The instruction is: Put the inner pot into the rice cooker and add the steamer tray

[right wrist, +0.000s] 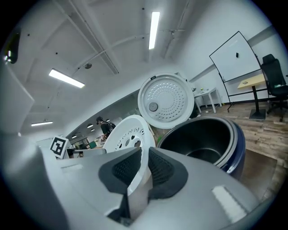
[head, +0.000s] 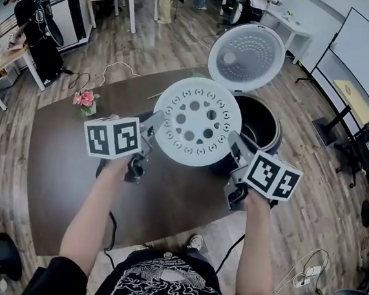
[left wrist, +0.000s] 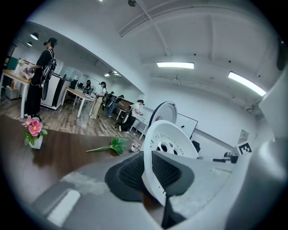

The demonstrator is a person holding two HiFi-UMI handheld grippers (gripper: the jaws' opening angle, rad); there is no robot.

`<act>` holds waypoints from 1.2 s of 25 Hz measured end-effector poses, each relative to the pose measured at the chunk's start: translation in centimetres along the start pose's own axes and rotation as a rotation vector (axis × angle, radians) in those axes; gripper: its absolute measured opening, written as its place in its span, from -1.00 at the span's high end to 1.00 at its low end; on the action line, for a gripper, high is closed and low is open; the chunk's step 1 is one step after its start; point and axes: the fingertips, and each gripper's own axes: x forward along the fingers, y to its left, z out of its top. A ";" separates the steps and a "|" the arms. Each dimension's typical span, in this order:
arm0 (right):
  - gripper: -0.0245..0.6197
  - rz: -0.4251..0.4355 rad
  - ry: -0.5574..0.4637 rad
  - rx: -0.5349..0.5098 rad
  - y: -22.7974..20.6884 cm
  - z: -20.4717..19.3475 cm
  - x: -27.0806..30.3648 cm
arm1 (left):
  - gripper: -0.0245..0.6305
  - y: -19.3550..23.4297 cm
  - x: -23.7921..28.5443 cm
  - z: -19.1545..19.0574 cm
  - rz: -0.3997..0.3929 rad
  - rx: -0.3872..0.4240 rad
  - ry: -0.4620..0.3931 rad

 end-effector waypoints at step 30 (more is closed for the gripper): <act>0.77 0.027 0.054 0.081 -9.1 4.6 -2.1 | 0.75 -6.6 7.8 -0.1 0.068 -0.023 0.049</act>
